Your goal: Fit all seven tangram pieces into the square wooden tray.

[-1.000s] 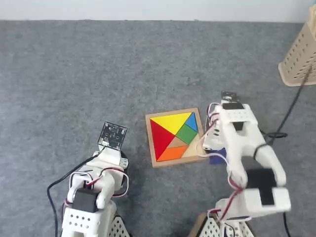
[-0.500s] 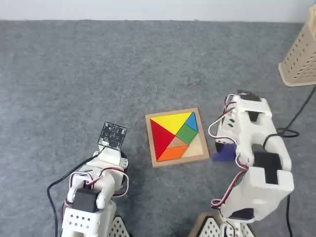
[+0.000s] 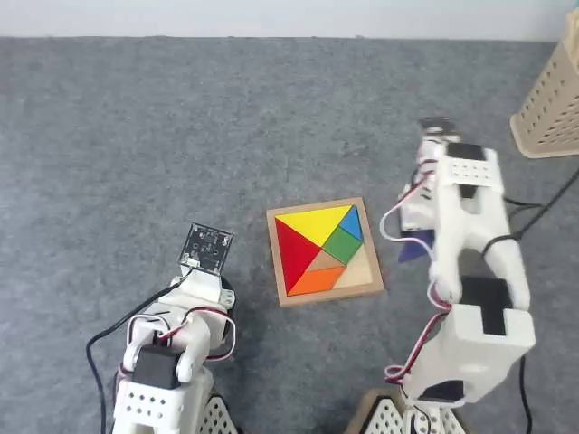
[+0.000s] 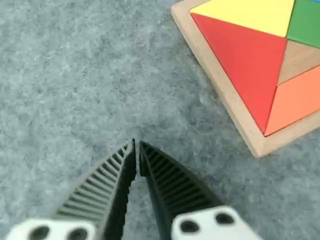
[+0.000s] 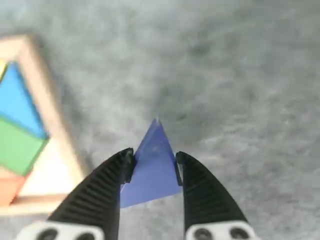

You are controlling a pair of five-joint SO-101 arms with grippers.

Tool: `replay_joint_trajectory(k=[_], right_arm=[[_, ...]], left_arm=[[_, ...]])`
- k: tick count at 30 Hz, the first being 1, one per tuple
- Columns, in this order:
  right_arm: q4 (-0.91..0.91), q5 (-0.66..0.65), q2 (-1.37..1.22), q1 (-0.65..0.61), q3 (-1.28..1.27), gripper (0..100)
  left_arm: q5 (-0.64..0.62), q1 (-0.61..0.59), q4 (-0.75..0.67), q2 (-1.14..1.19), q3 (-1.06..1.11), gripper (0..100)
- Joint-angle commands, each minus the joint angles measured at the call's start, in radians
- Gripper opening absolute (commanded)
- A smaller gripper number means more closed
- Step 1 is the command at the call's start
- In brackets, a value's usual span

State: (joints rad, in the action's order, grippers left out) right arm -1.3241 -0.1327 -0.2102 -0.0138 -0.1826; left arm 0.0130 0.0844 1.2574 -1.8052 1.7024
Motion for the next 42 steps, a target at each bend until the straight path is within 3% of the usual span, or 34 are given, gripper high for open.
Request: replay_joint_trajectory(k=[1,5,10,17,26,42], right_arm=[[-0.035,0.051,0.105,-0.131,-0.018,0.7],[-0.027,0.152,0.136,-0.262,-0.052,0.9],[-0.027,0.219,0.050,-0.332,-0.025,1.0],[-0.068,0.298,-0.108,-0.337,0.068,1.1],[-0.099,0.423,-0.119,-0.308,0.129,5.2],[-0.071,0.423,-0.114,-0.291,0.242,2.5]], left_arm=[[-0.009,-0.006,0.006,-0.020,-0.018,1],[-0.009,-0.006,0.006,-0.020,-0.018,1],[-0.009,-0.006,0.006,-0.020,-0.018,1],[-0.009,-0.006,0.006,-0.020,-0.018,1],[-0.009,-0.006,0.006,-0.020,-0.018,1],[-0.009,-0.006,0.006,-0.020,-0.018,1]])
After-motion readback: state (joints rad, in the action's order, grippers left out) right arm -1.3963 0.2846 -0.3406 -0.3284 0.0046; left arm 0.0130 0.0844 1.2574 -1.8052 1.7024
